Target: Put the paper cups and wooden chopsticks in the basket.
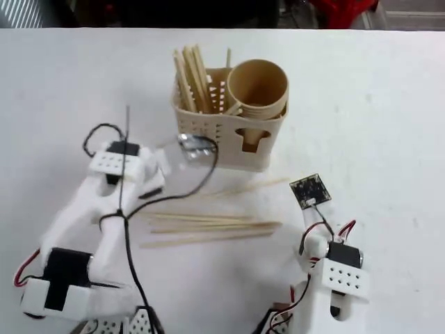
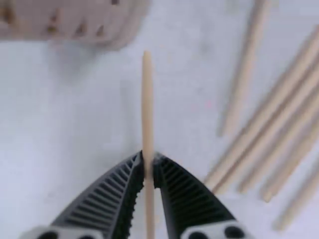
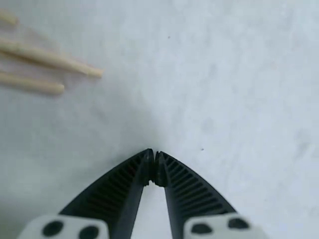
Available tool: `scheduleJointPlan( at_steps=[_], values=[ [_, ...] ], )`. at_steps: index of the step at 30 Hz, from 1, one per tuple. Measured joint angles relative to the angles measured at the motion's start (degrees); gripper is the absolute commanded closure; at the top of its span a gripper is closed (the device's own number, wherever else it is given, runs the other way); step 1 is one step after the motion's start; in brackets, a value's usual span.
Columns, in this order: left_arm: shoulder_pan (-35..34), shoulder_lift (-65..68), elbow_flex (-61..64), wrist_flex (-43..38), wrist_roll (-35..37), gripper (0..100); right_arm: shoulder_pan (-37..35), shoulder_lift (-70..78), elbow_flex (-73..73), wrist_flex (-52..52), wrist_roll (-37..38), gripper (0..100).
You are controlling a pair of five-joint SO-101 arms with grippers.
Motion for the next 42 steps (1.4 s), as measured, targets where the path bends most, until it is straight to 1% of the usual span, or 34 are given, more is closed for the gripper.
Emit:
scheduleJointPlan(
  at_steps=[3,6,11,13,17,21,24,28,31,35,38,42],
  values=[
    [-2.99,-3.52,-2.11,0.0,1.49,98,0.0,0.0,0.0,0.0,0.0,98.1],
    [-4.84,-10.9,-5.89,2.73,2.9,98,0.0,0.0,0.0,0.0,0.0,98.1],
    [-4.92,-25.05,-15.38,10.11,9.14,98,0.0,0.0,0.0,0.0,0.0,98.1],
    [-4.84,-29.63,-20.4,11.78,12.84,98,0.0,0.0,0.0,0.0,0.0,98.1],
    [-2.2,-33.76,-29.89,12.57,21.8,98,0.0,0.0,0.0,0.0,0.0,98.1],
    [3.6,-34.2,-37.36,11.87,31.03,98,0.0,0.0,0.0,0.0,0.0,98.1],
    [9.58,-34.29,-39.3,6.24,37.89,98,0.0,0.0,0.0,0.0,0.0,98.1],
    [15.38,-34.37,-36.66,-6.15,45.27,98,0.0,0.0,0.0,0.0,0.0,98.1],
    [16.35,-34.29,-30.77,-17.49,47.91,98,0.0,0.0,0.0,0.0,0.0,98.1],
    [16.35,-34.02,-22.77,-30.07,48.79,98,0.0,0.0,0.0,0.0,0.0,98.1],
    [16.26,-30.86,-21.19,-34.29,48.79,98,0.0,0.0,0.0,0.0,0.0,98.1],
    [16.44,-26.9,-21.1,-35.43,48.79,98,0.0,0.0,0.0,0.0,0.0,98.1]
  ],
)
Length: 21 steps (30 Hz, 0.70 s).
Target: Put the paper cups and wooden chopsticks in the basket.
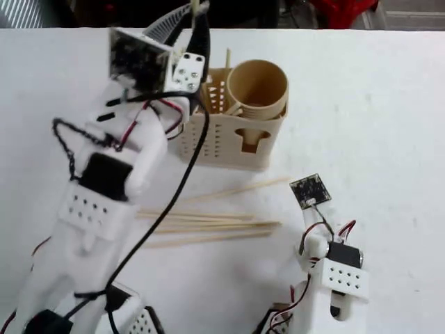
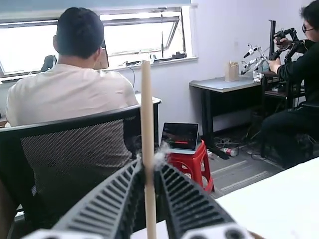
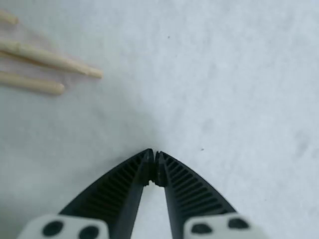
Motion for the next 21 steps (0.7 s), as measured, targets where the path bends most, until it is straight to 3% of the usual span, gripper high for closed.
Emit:
scheduleJointPlan(
  at_steps=[12,17,21],
  values=[
    [0.26,1.05,0.88,1.58,0.09,97,0.0,0.0,0.0,0.0,0.0,98.1],
    [0.09,1.14,0.88,4.4,0.09,88,0.0,0.0,0.0,0.0,0.0,98.1],
    [0.18,1.05,0.88,6.95,0.53,87,0.0,0.0,0.0,0.0,0.0,98.1]
  ],
)
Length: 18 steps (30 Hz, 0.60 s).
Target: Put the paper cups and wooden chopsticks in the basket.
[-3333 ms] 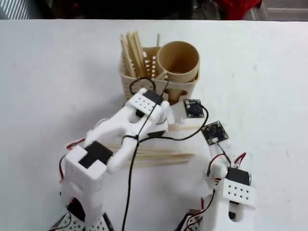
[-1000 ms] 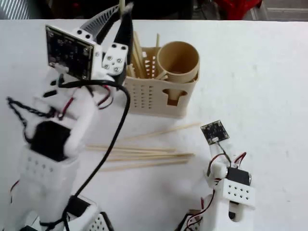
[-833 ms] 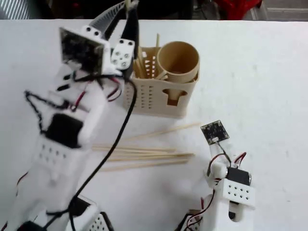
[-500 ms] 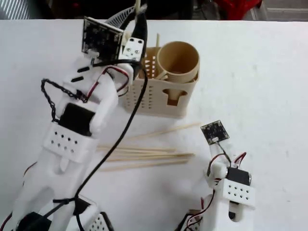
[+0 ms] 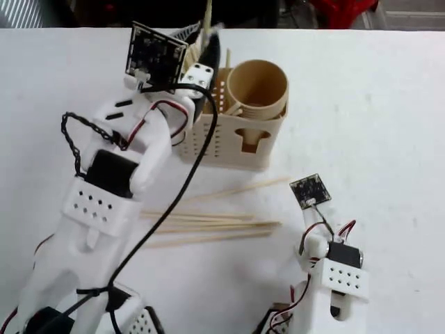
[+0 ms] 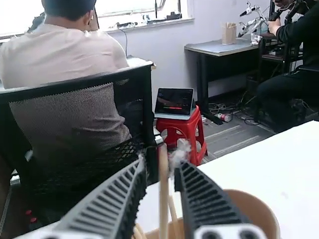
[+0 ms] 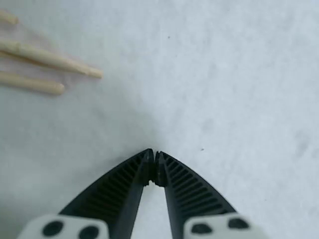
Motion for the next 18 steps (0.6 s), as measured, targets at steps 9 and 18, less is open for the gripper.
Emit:
scheduleJointPlan(
  at_steps=[9,18],
  values=[
    [-11.43,0.09,0.0,2.37,6.51,87,0.0,0.0,0.0,0.0,0.0,98.1],
    [-32.09,11.6,-0.09,21.01,10.46,87,0.0,0.0,0.0,-1.32,0.0,98.1]
  ],
)
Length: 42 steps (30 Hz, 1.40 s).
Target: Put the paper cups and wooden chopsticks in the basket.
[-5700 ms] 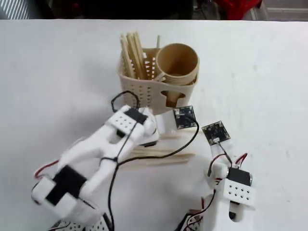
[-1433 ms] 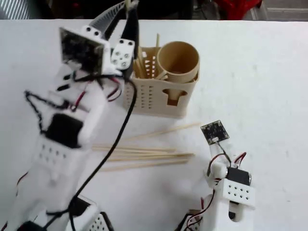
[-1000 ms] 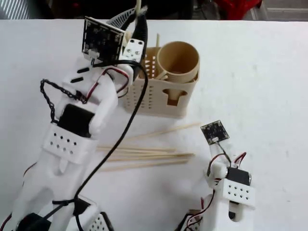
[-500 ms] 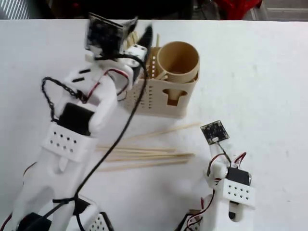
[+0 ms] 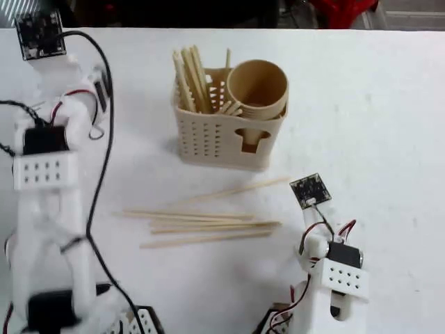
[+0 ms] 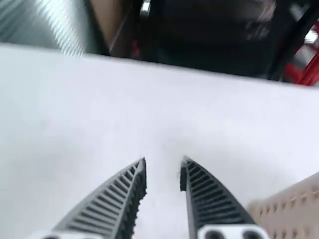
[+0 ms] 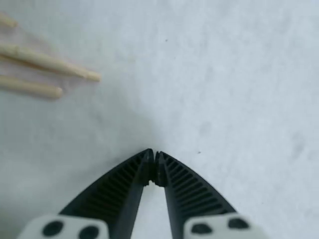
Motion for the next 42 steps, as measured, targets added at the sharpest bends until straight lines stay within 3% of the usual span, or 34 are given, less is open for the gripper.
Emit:
scheduleJointPlan(
  at_steps=[5,9,16,23,27,34,42],
  values=[
    [-2.29,18.2,0.09,4.84,-1.41,87,-1.58,0.0,-0.88,-0.97,0.35,98.1],
    [-2.64,29.19,-1.41,4.84,-1.41,87,-7.38,0.09,-8.35,2.11,1.14,98.0],
    [-4.92,38.07,-3.34,0.7,-1.41,87,-28.22,6.68,-30.95,16.7,-1.41,88.9],
    [-5.1,40.18,-4.66,0.0,-1.58,87,-44.75,30.68,-45.19,13.27,-1.14,75.6],
    [-5.63,40.18,-4.75,0.0,-1.58,87,-48.53,42.73,-46.59,8.97,9.23,73.3],
    [-5.8,40.18,-4.75,0.0,-1.58,87,-46.68,56.53,-46.68,-1.23,23.65,73.2],
    [-5.8,40.18,-4.75,0.0,-1.58,87,-46.07,64.09,-47.56,-8.88,27.87,73.4]
  ],
)
